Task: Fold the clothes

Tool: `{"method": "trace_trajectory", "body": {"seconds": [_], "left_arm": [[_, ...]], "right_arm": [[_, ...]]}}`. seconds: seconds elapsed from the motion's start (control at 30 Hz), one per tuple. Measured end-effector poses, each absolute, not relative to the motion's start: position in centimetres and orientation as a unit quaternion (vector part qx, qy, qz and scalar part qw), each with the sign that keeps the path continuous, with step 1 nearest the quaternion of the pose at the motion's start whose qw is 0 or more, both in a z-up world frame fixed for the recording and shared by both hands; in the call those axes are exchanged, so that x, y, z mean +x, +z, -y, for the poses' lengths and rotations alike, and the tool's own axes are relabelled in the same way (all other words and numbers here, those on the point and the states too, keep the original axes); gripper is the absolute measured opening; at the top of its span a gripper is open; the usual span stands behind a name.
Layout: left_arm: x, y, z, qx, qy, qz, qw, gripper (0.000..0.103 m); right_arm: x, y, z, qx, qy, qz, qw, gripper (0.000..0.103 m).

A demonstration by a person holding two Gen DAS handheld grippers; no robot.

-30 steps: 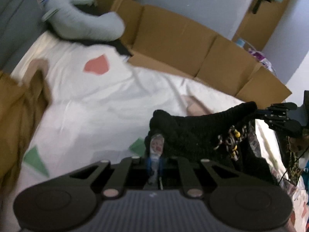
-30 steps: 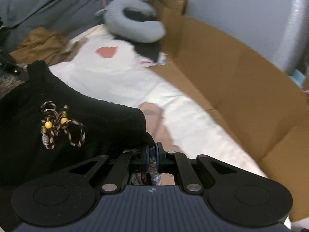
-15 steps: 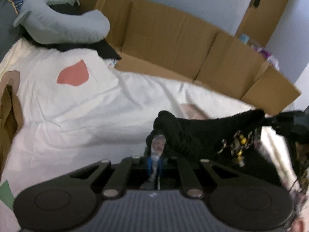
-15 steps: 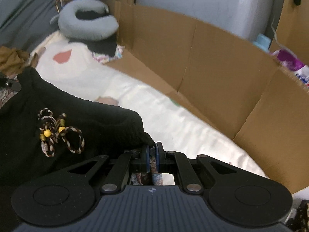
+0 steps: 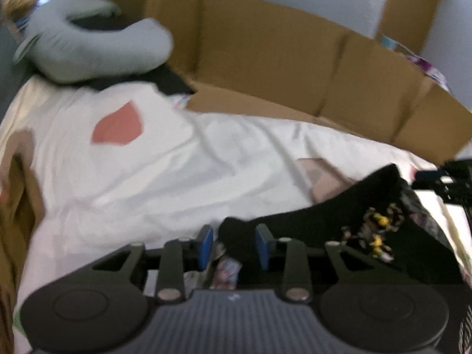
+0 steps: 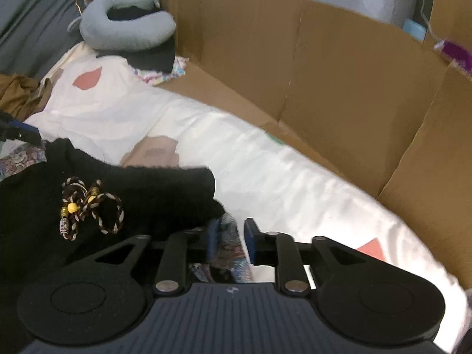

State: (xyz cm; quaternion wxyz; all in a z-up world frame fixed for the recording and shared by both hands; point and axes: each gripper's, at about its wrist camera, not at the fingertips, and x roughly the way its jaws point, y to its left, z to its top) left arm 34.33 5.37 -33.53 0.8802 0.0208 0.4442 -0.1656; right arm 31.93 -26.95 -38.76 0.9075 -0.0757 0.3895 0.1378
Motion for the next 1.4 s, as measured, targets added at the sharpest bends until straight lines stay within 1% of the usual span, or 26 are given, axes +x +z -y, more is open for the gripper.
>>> {"method": "trace_trajectory", "body": {"seconds": [0.13,0.2,0.3,0.5,0.6,0.73,0.87,1.0,1.03,1.07,1.13,1.23,1.4], "left_arm": [[34.8,-33.0,-4.5,0.046,-0.179,-0.441,0.878,0.034],[35.1,-33.3,-3.7,0.070,-0.196,-0.444,0.871,0.034],[36.0,-33.8,-2.3,0.103,-0.223,-0.452,0.858,0.035],[37.6,-35.1,0.7,0.188,-0.287,-0.472,0.812,0.036],[38.1,-35.8,1.9,0.215,-0.309,-0.490,0.786,0.042],[38.5,-36.7,3.2,0.249,-0.332,-0.511,0.753,0.043],[38.0,-37.3,4.2,0.291,-0.354,-0.515,0.725,0.042],[36.5,-37.9,5.2,0.353,-0.371,-0.493,0.704,0.036],[36.2,-38.0,5.3,0.363,-0.374,-0.485,0.702,0.031],[36.0,-37.9,5.3,0.367,-0.376,-0.480,0.703,0.022],[35.4,-37.4,5.1,0.369,-0.383,-0.467,0.706,0.013],[34.2,-36.4,4.4,0.380,-0.384,-0.434,0.721,0.012],[33.0,-34.5,2.6,0.363,-0.365,-0.398,0.759,0.011]], "right_arm": [[31.7,-37.5,26.7,-0.081,0.157,-0.363,0.915,0.036],[31.8,-37.2,26.3,-0.084,0.168,-0.362,0.913,0.047],[32.3,-37.7,25.8,-0.085,0.182,-0.384,0.901,0.054],[33.1,-39.7,25.8,-0.070,0.186,-0.419,0.886,0.054],[33.6,-40.8,25.9,-0.066,0.179,-0.435,0.880,0.054],[33.8,-41.8,25.6,-0.072,0.180,-0.446,0.874,0.054],[33.4,-42.7,25.3,-0.091,0.178,-0.454,0.868,0.053],[33.0,-43.2,25.1,-0.101,0.173,-0.456,0.867,0.053],[32.9,-43.3,25.1,-0.102,0.173,-0.456,0.867,0.053],[32.9,-43.2,25.1,-0.102,0.173,-0.456,0.867,0.053],[33.0,-43.2,25.1,-0.103,0.172,-0.456,0.867,0.053],[32.9,-43.2,25.1,-0.105,0.171,-0.455,0.867,0.053],[32.7,-43.1,25.2,-0.106,0.169,-0.456,0.868,0.052]]}}
